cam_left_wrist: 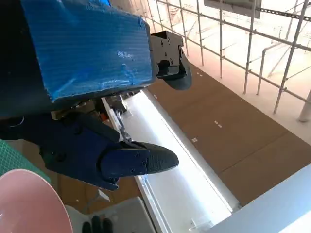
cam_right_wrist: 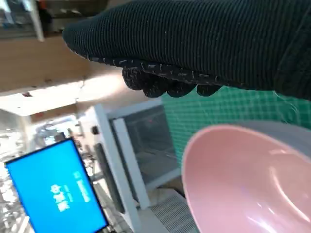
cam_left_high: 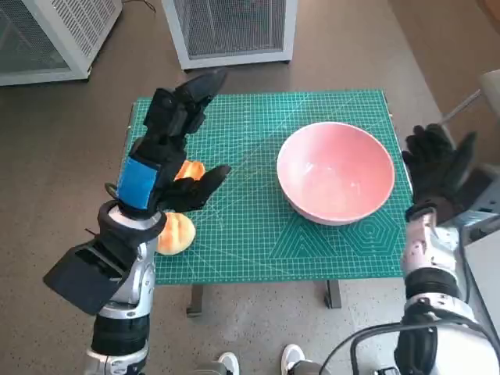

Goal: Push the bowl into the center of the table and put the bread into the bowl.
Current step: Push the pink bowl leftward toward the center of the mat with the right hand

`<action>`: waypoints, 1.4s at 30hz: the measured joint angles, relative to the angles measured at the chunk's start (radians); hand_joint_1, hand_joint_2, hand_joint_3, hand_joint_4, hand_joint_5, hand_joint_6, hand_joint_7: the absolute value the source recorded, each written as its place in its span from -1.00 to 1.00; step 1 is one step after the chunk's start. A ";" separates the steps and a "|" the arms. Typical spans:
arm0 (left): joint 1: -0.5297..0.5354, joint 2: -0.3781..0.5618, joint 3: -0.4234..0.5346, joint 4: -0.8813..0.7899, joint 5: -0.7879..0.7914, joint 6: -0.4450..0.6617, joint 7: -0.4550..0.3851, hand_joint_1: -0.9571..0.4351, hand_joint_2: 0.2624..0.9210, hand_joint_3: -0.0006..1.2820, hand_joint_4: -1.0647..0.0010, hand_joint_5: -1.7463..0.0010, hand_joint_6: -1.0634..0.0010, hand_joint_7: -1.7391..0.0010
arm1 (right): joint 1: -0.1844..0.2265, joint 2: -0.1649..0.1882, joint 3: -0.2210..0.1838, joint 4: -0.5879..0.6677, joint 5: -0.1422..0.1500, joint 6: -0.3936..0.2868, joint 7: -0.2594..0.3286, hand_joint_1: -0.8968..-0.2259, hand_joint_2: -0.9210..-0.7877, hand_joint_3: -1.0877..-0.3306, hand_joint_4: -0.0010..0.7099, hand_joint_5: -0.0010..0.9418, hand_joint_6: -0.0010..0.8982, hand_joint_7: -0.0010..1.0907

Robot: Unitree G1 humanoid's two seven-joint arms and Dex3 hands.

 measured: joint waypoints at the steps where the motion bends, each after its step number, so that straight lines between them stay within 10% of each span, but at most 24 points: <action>1: 0.000 0.000 0.000 0.000 0.000 0.000 0.000 -0.25 1.00 -0.38 0.76 0.76 1.00 0.17 | 0.000 0.006 0.000 0.000 0.000 0.004 0.000 0.84 -1.00 0.35 0.42 -0.99 -0.21 -0.12; 42: 0.048 0.034 0.023 -0.035 -0.005 0.001 -0.001 -0.23 1.00 -0.39 0.74 0.73 1.00 0.17 | -0.062 0.190 -0.063 0.000 0.063 0.048 0.067 0.85 -1.00 0.28 0.23 -1.00 -0.30 -0.02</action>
